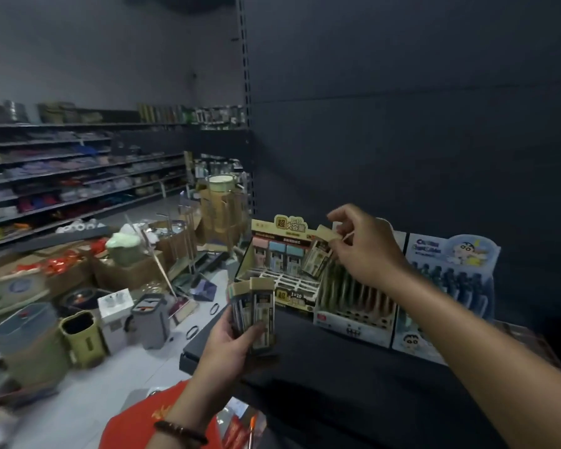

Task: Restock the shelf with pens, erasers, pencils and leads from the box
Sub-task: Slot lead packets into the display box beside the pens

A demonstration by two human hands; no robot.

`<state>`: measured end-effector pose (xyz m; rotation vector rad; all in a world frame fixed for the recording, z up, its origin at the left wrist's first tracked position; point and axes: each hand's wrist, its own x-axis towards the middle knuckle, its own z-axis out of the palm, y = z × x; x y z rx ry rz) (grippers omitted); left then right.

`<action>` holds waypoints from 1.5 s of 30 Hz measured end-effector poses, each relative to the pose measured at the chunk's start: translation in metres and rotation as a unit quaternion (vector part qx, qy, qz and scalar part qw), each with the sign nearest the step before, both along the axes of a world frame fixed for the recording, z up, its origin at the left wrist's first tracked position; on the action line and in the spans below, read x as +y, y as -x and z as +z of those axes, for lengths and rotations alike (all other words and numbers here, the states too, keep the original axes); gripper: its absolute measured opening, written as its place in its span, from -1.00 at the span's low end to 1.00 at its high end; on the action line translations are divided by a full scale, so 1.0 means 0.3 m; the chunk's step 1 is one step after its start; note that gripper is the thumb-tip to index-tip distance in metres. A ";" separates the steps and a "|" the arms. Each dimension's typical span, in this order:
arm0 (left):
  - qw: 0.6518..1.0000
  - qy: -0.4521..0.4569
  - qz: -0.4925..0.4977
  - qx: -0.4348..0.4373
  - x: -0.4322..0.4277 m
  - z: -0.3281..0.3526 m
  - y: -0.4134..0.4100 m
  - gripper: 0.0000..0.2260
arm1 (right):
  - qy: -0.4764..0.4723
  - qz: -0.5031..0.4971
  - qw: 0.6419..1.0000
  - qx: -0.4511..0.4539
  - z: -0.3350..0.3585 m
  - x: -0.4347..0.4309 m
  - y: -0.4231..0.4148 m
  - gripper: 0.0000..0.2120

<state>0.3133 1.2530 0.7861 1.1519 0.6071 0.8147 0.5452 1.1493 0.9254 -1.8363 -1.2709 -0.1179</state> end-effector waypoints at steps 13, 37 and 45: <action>0.984 -0.055 -0.172 -0.004 0.396 -0.052 -0.159 -0.58 | 0.162 -0.135 0.969 -0.130 -0.049 0.341 -0.050 -0.80; 0.983 -0.059 -0.172 0.023 0.417 -0.043 -0.246 -0.60 | 0.293 -0.164 0.924 -0.183 -0.052 0.425 -0.073 -0.82; 0.987 -0.053 -0.151 0.015 0.395 -0.037 -0.274 -0.62 | 0.295 -0.179 0.905 -0.249 -0.091 0.443 -0.048 -0.85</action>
